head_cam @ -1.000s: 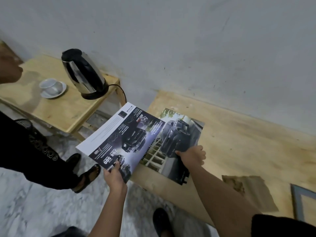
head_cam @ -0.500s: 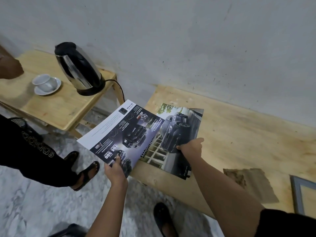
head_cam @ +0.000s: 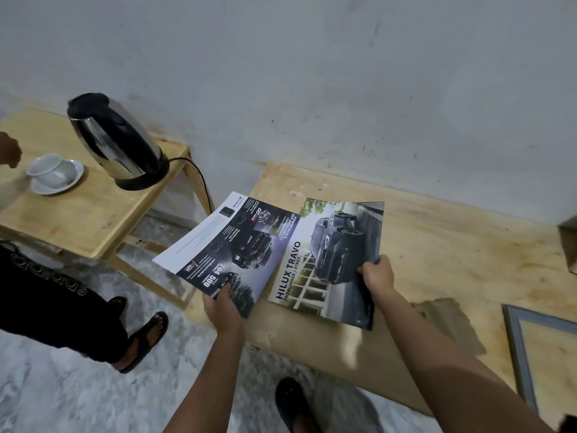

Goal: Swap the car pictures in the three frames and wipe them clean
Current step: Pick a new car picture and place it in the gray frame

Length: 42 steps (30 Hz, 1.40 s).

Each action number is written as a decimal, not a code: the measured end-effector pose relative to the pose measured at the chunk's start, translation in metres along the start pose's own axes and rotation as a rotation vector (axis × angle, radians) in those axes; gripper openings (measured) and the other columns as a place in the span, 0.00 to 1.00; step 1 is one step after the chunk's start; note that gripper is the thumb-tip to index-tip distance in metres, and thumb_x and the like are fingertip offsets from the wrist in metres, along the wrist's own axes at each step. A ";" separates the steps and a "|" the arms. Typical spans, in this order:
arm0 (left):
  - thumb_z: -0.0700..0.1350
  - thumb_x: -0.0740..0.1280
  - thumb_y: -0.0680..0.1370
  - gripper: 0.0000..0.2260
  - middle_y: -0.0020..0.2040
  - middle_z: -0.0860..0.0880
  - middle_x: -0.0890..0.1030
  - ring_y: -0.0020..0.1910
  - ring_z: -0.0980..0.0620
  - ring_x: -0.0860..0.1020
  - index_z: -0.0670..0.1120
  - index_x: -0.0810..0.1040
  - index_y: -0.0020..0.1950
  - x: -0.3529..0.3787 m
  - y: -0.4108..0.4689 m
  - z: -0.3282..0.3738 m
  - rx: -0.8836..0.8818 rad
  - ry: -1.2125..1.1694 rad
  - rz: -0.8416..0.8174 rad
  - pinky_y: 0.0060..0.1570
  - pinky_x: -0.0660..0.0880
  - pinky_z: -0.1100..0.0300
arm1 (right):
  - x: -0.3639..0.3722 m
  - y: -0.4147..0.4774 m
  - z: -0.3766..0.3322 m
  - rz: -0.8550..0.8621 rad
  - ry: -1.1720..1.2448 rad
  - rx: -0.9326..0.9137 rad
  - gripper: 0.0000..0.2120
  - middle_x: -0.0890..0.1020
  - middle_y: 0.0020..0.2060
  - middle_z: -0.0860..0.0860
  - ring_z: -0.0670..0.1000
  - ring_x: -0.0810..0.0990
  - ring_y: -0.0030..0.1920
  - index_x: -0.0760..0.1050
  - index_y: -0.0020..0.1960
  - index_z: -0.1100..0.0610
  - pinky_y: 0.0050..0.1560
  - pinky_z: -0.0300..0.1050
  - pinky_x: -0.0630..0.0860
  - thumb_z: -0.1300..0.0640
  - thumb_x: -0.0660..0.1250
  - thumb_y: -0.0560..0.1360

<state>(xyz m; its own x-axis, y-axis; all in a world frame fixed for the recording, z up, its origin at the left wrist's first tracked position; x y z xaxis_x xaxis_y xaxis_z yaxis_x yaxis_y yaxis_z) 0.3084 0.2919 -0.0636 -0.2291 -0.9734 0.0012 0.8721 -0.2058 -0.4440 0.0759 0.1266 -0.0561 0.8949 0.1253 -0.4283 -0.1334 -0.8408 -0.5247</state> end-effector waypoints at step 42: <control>0.39 0.59 0.80 0.18 0.75 0.44 0.60 0.75 0.44 0.54 0.41 0.69 0.70 0.032 -0.015 -0.058 0.748 1.123 -0.592 0.72 0.58 0.48 | -0.049 0.005 0.042 0.122 -0.217 -0.095 0.07 0.79 0.46 0.59 0.57 0.74 0.44 0.72 0.47 0.61 0.41 0.44 0.67 0.59 0.67 0.74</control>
<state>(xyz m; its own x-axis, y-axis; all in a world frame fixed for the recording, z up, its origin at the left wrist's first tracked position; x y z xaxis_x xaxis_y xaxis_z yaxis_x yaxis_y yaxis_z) 0.2629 0.2700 -0.1090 -0.5274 -0.2155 -0.8219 0.4690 -0.8804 -0.0701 0.0137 0.1389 -0.0689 0.7611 0.1217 -0.6371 -0.1845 -0.9011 -0.3925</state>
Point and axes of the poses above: each hand's wrist, its own y-axis towards the middle knuckle, its own x-axis out of the palm, z = x × y, the point moved 2 cm from there along y, towards the middle knuckle
